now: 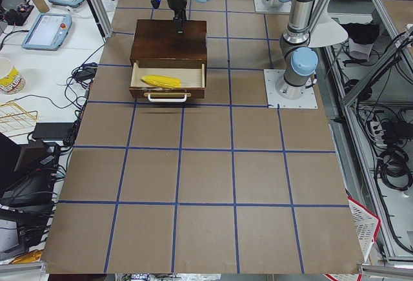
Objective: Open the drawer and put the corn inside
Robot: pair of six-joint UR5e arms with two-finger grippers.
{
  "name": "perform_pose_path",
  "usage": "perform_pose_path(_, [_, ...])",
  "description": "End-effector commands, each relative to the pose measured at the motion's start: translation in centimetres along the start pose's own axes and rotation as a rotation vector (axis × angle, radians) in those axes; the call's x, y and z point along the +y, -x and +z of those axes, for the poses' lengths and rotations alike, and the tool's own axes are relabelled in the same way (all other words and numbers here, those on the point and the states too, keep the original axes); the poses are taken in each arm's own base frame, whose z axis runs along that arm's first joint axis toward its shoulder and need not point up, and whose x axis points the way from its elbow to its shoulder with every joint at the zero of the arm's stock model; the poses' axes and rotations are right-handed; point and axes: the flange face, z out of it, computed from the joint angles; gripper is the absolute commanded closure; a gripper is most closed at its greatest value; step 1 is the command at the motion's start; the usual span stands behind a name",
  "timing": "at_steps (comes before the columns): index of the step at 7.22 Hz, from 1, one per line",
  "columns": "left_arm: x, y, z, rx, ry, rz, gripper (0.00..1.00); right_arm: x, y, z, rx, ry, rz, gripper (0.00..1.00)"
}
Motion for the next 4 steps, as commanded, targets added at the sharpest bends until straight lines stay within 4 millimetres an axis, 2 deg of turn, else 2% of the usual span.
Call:
perform_pose_path(1, [1.3, -2.4, 0.7, -0.008, -0.021, -0.009, 0.0, 0.0, 0.0, 0.0, 0.0, 0.0, 0.0, 0.0])
perform_pose_path(2, [1.9, -3.1, 0.7, -0.009, -0.024, -0.012, 0.0, 0.0, 0.0, 0.0, 0.0, 0.0, 0.0, 0.0])
perform_pose_path(4, [2.4, -3.1, 0.3, -0.01, -0.033, -0.01, 0.0, 0.0, 0.0, 0.0, 0.0, 0.0, 0.0, 0.0])
